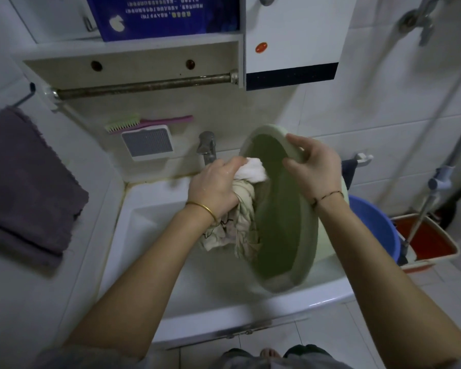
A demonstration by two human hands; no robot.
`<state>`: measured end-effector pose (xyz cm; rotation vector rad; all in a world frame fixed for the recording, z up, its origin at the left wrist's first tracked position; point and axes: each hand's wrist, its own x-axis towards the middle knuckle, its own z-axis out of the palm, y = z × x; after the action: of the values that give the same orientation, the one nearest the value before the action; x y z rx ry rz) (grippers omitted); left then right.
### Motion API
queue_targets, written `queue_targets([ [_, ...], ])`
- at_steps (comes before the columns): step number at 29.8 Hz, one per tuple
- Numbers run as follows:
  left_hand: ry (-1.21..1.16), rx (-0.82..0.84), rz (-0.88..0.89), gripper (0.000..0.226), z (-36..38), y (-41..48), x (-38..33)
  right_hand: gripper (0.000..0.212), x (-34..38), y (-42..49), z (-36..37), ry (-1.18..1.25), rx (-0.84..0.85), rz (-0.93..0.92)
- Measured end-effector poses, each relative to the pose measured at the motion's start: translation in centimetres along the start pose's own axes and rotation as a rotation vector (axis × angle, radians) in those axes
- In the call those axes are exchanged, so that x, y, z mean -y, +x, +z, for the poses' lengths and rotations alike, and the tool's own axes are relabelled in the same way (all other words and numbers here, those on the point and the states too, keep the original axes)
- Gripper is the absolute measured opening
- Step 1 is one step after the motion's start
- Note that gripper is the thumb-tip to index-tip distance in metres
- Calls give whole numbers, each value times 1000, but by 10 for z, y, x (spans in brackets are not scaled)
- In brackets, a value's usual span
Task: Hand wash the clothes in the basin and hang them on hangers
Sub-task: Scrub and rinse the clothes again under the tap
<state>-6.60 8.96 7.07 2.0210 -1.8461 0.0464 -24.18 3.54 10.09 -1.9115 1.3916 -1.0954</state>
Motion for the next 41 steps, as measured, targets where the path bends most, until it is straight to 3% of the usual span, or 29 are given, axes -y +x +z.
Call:
queue_targets([
  [9,-15,83,-81,56,36,1,-5,44,-85,-11,24,689,-90,586],
  [16,-83,361,-287,66,87,-15,15,44,-114,-23,54,888,-74,760],
  [21,-144,545,-372,72,111,-22,25,40,-138,-14,63,759,-3,764],
  [23,-115,681,-356,79,117,-21,25,38,-146,-9,65,567,37,703],
  [26,-34,926,-305,106,115,-11,28,39,-157,0,68,247,177,617],
  [28,-77,961,-317,108,110,0,35,44,-163,8,71,41,286,564],
  [30,-350,783,-471,83,101,15,45,54,-165,16,75,-183,352,470],
  [33,-718,227,-721,14,80,41,55,60,-154,26,83,-292,347,335],
  [34,-786,72,-780,8,73,51,58,60,-149,29,87,-299,338,299],
  [36,-927,-120,-868,25,62,71,65,56,-140,34,93,-324,336,203],
  [41,-972,-241,-915,34,55,95,70,51,-126,40,111,-175,408,92],
])
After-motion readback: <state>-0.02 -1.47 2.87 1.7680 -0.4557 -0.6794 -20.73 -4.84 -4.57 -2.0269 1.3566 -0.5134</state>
